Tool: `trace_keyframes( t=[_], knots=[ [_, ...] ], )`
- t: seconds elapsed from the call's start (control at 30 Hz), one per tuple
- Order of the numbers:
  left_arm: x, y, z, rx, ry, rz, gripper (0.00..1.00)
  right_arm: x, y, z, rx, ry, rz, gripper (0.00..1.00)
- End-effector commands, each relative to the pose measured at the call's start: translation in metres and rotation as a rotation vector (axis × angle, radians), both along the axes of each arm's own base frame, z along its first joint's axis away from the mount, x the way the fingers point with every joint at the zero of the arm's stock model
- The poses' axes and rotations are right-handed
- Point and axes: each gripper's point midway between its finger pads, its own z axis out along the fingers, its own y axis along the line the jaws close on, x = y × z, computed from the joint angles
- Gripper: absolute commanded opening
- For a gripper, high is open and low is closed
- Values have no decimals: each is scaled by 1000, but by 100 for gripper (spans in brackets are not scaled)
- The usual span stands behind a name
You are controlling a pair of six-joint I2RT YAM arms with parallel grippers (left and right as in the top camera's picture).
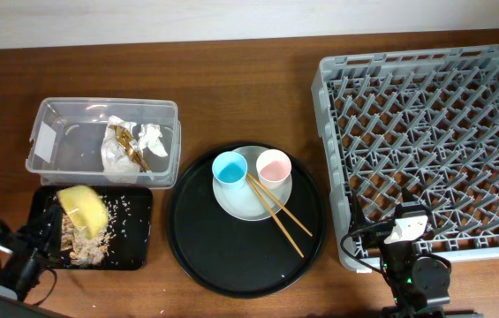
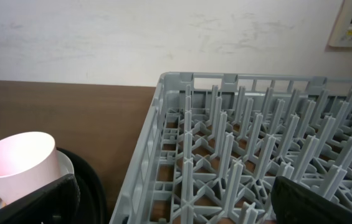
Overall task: Sort waste into correct bins and load items into the dishwasher rack
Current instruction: 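Move the yellow bowl over the black tray and tip out the scraps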
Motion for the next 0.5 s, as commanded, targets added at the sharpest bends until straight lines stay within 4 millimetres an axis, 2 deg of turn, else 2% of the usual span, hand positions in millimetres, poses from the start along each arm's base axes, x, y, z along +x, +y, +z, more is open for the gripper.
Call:
trace_keyframes(
  t=[0.0, 0.23, 0.3, 0.43, 0.47],
  knots=[
    [-1, 2, 7, 42, -45, 1, 7, 0, -1, -2, 0, -1, -5, 99],
    [-1, 2, 7, 45, -43, 1, 6, 0, -1, -2, 0, -1, -5, 99],
    [1, 3, -4, 73, 18, 9, 9, 0, -1, -2, 0, -1, -5, 98],
    [1, -2, -41, 179, 258, 12, 22, 0, -1, -2, 0, -1, -5, 99],
    [2, -4, -44, 213, 292, 6, 24, 0, -1, -2, 0, -1, -5, 98]
  ],
)
